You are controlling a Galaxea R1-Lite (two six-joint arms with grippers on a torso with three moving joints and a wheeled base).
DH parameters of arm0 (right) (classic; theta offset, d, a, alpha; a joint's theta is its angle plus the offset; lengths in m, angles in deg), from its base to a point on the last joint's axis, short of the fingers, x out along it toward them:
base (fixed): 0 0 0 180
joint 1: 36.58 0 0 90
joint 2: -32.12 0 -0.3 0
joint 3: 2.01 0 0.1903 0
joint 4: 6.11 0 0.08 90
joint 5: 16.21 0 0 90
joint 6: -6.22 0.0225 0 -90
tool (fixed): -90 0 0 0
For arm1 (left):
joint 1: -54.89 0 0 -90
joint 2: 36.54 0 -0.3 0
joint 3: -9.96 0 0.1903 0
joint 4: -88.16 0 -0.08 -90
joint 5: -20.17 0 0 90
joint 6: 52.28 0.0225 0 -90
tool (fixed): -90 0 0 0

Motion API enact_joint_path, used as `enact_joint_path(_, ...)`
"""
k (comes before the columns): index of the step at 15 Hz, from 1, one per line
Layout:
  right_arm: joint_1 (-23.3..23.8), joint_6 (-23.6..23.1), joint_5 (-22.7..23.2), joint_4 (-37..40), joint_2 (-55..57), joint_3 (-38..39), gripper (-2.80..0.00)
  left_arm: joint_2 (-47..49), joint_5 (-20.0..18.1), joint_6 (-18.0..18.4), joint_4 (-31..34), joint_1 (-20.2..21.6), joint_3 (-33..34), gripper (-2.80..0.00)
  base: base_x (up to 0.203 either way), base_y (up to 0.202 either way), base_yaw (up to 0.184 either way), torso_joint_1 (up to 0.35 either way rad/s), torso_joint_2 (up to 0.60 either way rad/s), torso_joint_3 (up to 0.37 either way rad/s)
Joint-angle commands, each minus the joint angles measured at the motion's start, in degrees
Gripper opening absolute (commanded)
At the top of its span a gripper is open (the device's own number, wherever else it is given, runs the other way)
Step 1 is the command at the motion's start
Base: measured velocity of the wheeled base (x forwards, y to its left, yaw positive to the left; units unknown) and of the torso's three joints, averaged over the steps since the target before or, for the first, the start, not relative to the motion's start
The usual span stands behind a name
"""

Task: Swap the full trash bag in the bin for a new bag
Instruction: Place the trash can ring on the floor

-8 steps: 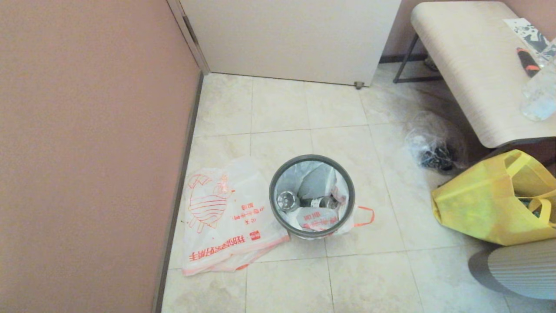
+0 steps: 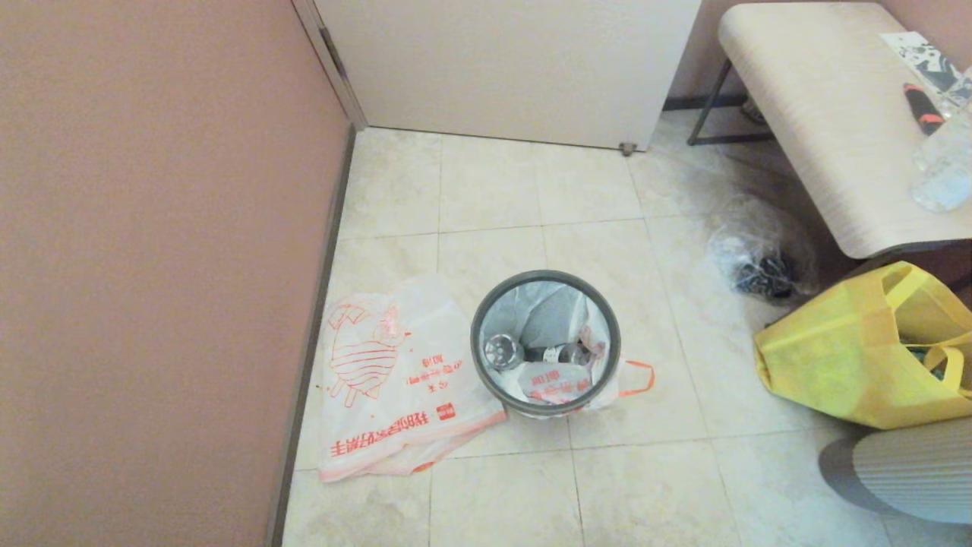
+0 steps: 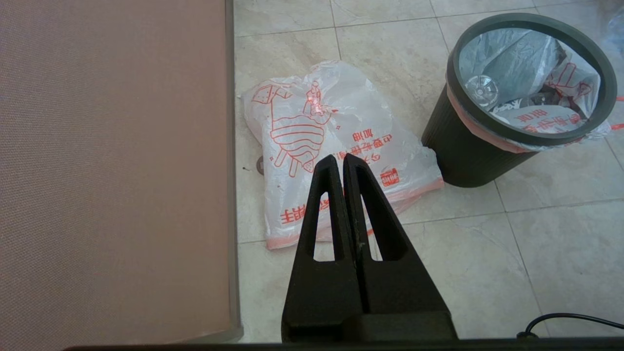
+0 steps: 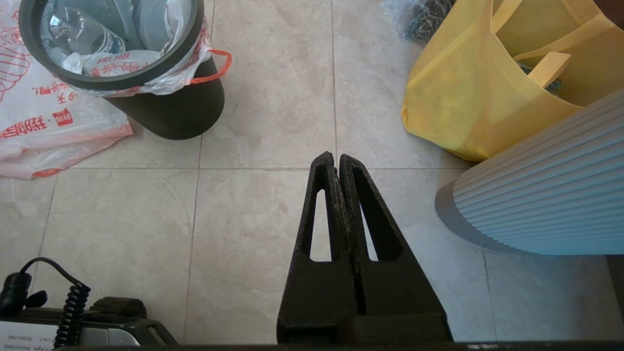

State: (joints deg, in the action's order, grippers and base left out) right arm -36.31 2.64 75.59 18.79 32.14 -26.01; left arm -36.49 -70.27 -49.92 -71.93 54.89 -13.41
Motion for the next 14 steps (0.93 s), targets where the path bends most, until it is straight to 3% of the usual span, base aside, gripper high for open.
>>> enact_joint_path(1, 0.0, 0.0, 0.0, 0.1, -0.1, -0.1, -2.8, 0.0, 0.0, 0.0, 0.0, 0.0, 1.3, -2.8, 0.0, 0.0, 0.0, 0.0, 0.0, 0.0)
enact_joint_path(7, 0.2, -3.8, 0.0, 0.3, 2.1, -3.4, -2.8, 0.0, 0.0, 0.0, -0.1, 0.0, 1.3, -2.8, 0.0, 0.0, 0.0, 0.0, 0.0, 0.0)
enact_joint_path(14, -0.2, -4.6, 1.7, -0.4, 26.7, -18.2, -2.8, 0.0, 0.0, 0.0, -0.1, 0.0, 1.3, -2.8, 0.0, 0.0, 0.0, 0.0, 0.0, 0.0)
